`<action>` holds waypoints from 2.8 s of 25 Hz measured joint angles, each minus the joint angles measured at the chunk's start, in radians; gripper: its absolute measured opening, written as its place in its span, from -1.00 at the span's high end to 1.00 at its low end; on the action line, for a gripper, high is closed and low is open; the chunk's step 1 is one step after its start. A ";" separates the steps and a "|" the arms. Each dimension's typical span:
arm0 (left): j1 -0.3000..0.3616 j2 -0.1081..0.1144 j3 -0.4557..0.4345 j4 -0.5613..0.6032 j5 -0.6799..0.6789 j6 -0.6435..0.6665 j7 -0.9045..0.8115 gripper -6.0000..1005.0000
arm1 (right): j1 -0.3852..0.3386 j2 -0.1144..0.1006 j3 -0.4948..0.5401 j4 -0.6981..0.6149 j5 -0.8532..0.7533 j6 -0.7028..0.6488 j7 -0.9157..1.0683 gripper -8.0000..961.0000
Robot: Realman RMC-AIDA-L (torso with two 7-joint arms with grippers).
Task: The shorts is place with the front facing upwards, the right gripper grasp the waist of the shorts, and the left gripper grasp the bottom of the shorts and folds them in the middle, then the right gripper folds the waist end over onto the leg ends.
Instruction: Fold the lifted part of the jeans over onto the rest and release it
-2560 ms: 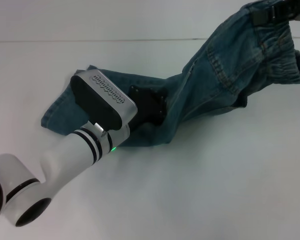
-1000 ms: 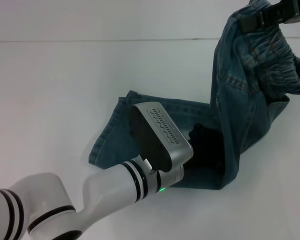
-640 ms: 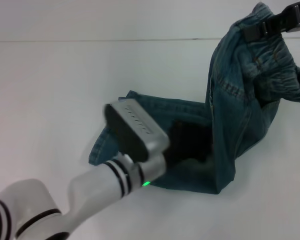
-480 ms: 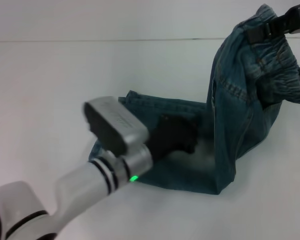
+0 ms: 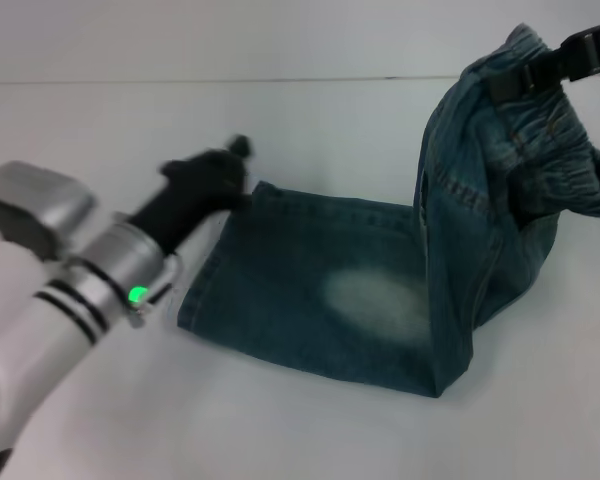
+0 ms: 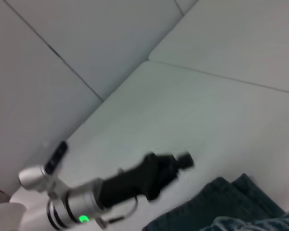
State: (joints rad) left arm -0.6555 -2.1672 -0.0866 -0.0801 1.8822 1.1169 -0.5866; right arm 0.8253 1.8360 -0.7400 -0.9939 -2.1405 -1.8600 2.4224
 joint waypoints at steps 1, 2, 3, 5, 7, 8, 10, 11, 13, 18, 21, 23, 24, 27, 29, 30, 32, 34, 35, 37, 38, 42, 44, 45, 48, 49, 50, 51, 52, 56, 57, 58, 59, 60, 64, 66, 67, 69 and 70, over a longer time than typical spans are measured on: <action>0.009 0.001 -0.021 0.015 0.000 0.013 -0.019 0.97 | 0.002 0.000 -0.015 0.006 -0.001 0.010 -0.010 0.77; 0.020 0.001 -0.050 0.035 0.000 0.027 -0.038 0.97 | 0.005 0.000 -0.028 0.012 -0.002 0.019 -0.020 0.77; 0.033 0.002 -0.075 0.051 0.000 0.041 -0.055 0.97 | 0.011 0.000 -0.041 0.023 -0.008 0.031 -0.036 0.77; 0.054 0.005 -0.119 0.079 0.000 0.063 -0.082 0.97 | 0.030 -0.001 -0.068 0.053 -0.026 0.051 -0.070 0.77; 0.073 0.008 -0.151 0.100 0.000 0.078 -0.110 0.97 | 0.056 0.001 -0.087 0.088 -0.044 0.065 -0.101 0.77; 0.080 0.009 -0.164 0.109 0.000 0.081 -0.123 0.97 | 0.075 0.005 -0.098 0.109 -0.056 0.074 -0.119 0.77; 0.096 0.011 -0.178 0.116 0.000 0.086 -0.134 0.97 | 0.114 0.017 -0.125 0.144 -0.084 0.094 -0.145 0.77; 0.102 0.011 -0.182 0.118 0.000 0.089 -0.135 0.97 | 0.135 0.025 -0.140 0.157 -0.101 0.105 -0.154 0.77; 0.112 0.012 -0.186 0.122 0.000 0.094 -0.135 0.97 | 0.177 0.048 -0.170 0.178 -0.134 0.126 -0.169 0.77; 0.131 0.012 -0.226 0.125 -0.001 0.100 -0.140 0.97 | 0.256 0.110 -0.253 0.199 -0.194 0.176 -0.185 0.77; 0.137 0.014 -0.242 0.125 -0.002 0.101 -0.143 0.97 | 0.291 0.148 -0.294 0.202 -0.205 0.188 -0.200 0.77; 0.141 0.015 -0.259 0.125 -0.002 0.101 -0.143 0.97 | 0.309 0.171 -0.318 0.203 -0.208 0.194 -0.207 0.77; 0.143 0.015 -0.268 0.126 -0.002 0.101 -0.143 0.97 | 0.317 0.179 -0.329 0.203 -0.208 0.199 -0.210 0.77; 0.147 0.017 -0.279 0.127 -0.002 0.101 -0.143 0.96 | 0.337 0.201 -0.360 0.203 -0.208 0.217 -0.218 0.77; 0.149 0.018 -0.279 0.127 -0.002 0.101 -0.143 0.96 | 0.347 0.212 -0.377 0.204 -0.209 0.230 -0.219 0.77; 0.150 0.018 -0.279 0.127 -0.002 0.101 -0.143 0.96 | 0.350 0.216 -0.384 0.204 -0.209 0.238 -0.219 0.77; 0.152 0.018 -0.280 0.128 -0.002 0.101 -0.144 0.96 | 0.353 0.225 -0.398 0.204 -0.209 0.253 -0.222 0.77; 0.154 0.018 -0.280 0.128 -0.002 0.101 -0.144 0.96 | 0.354 0.234 -0.405 0.204 -0.209 0.261 -0.227 0.77; 0.155 0.018 -0.280 0.128 -0.002 0.101 -0.144 0.96 | 0.355 0.239 -0.408 0.204 -0.209 0.263 -0.229 0.77; 0.156 0.018 -0.280 0.128 -0.002 0.101 -0.144 0.96 | 0.358 0.246 -0.418 0.212 -0.210 0.272 -0.229 0.77; 0.156 0.018 -0.280 0.128 -0.002 0.101 -0.144 0.96 | 0.361 0.247 -0.423 0.219 -0.210 0.279 -0.228 0.74; 0.156 0.018 -0.280 0.128 -0.002 0.097 -0.144 0.96 | 0.376 0.248 -0.434 0.258 -0.210 0.325 -0.224 0.62; 0.156 0.016 -0.280 0.128 -0.002 0.097 -0.144 0.96 | 0.379 0.249 -0.435 0.268 -0.210 0.343 -0.228 0.56; 0.156 0.016 -0.279 0.128 -0.002 0.096 -0.144 0.96 | 0.381 0.251 -0.437 0.271 -0.210 0.348 -0.230 0.53; 0.156 0.015 -0.276 0.128 -0.002 0.093 -0.144 0.96 | 0.388 0.254 -0.439 0.279 -0.208 0.358 -0.238 0.44; 0.156 0.015 -0.274 0.128 -0.002 0.093 -0.144 0.96 | 0.389 0.254 -0.439 0.280 -0.206 0.362 -0.240 0.35; 0.156 0.014 -0.274 0.128 -0.002 0.092 -0.144 0.96 | 0.390 0.254 -0.439 0.280 -0.205 0.363 -0.242 0.27; 0.157 0.013 -0.274 0.128 -0.002 0.092 -0.144 0.96 | 0.391 0.255 -0.439 0.280 -0.204 0.364 -0.242 0.19; 0.157 0.013 -0.274 0.128 -0.002 0.092 -0.144 0.96 | 0.391 0.255 -0.439 0.278 -0.204 0.364 -0.242 0.11; 0.158 0.012 -0.277 0.128 -0.002 0.092 -0.144 0.96 | 0.403 0.255 -0.443 0.277 -0.205 0.361 -0.243 -0.23; 0.158 0.012 -0.278 0.128 -0.002 0.092 -0.144 0.96 | 0.407 0.255 -0.449 0.279 -0.207 0.361 -0.243 -0.32; 0.158 0.012 -0.278 0.128 -0.002 0.092 -0.144 0.96 | 0.410 0.254 -0.460 0.281 -0.208 0.360 -0.243 -0.41; 0.159 0.012 -0.278 0.128 -0.002 0.092 -0.144 0.96 | 0.412 0.253 -0.474 0.281 -0.209 0.360 -0.242 -0.50; 0.159 0.013 -0.278 0.128 -0.002 0.093 -0.144 0.96 | 0.414 0.253 -0.489 0.281 -0.209 0.359 -0.240 -0.55; 0.159 0.012 -0.275 0.128 -0.002 0.090 -0.144 0.96 | 0.424 0.253 -0.544 0.274 -0.210 0.363 -0.239 -0.75; 0.159 0.012 -0.274 0.128 -0.002 0.090 -0.144 0.96 | 0.429 0.253 -0.557 0.273 -0.210 0.365 -0.241 -0.85; 0.159 0.011 -0.274 0.128 -0.002 0.089 -0.144 0.96 | 0.433 0.254 -0.565 0.272 -0.210 0.369 -0.243 -0.90; 0.159 0.010 -0.274 0.128 -0.002 0.088 -0.144 0.96 | 0.439 0.254 -0.578 0.269 -0.210 0.380 -0.244 -0.90; 0.159 0.010 -0.274 0.128 -0.002 0.088 -0.144 0.96 | 0.441 0.255 -0.580 0.269 -0.210 0.384 -0.245 -0.90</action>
State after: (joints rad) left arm -0.4969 -2.1568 -0.3607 0.0476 1.8806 1.2051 -0.7302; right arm 1.2661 2.0906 -1.3197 -0.7254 -2.3501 -1.4763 2.1775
